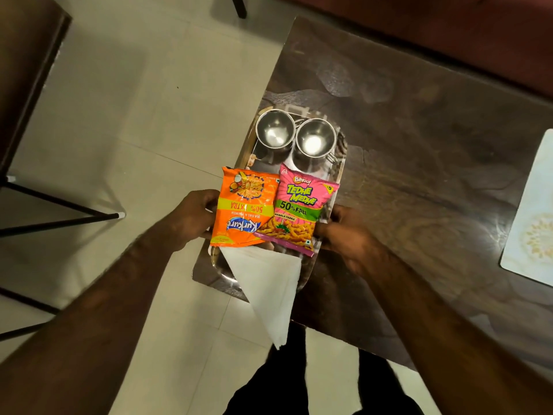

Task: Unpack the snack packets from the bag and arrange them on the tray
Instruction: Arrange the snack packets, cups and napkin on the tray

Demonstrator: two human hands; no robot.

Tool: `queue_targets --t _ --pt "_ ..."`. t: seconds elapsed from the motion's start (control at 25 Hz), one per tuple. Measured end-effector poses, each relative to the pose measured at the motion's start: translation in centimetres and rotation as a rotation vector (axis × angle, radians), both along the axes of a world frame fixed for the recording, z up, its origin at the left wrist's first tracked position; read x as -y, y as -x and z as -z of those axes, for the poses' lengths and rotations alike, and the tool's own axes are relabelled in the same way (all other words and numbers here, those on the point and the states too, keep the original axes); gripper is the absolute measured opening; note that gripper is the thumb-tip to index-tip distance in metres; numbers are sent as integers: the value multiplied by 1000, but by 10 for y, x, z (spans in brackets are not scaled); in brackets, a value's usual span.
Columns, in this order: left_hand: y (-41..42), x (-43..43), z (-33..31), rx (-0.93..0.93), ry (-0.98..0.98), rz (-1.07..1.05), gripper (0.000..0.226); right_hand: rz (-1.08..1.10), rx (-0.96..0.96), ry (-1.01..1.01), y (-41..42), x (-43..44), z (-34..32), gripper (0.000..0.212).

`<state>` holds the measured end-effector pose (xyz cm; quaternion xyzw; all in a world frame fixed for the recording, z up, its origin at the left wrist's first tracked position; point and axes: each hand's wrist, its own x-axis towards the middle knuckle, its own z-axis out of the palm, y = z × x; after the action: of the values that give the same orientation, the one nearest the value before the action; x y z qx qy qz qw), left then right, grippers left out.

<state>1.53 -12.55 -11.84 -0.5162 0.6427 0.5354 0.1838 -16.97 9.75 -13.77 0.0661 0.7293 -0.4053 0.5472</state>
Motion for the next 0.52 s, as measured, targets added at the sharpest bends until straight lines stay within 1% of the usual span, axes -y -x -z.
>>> queue_targets --t 0.16,0.36,0.44,0.52 --pt "4 -2 9 42 51 11 31 21 -89 -40 0 -1 2 26" --pt "3 -8 17 47 130 95 36 -10 -245 -104 -5 -1 5 14" --pt "1 -10 16 43 170 124 36 7 -265 -91 -8 -1 5 17" --pt "-1 -10 12 26 216 138 29 8 -291 -95 -11 -3 5 19"
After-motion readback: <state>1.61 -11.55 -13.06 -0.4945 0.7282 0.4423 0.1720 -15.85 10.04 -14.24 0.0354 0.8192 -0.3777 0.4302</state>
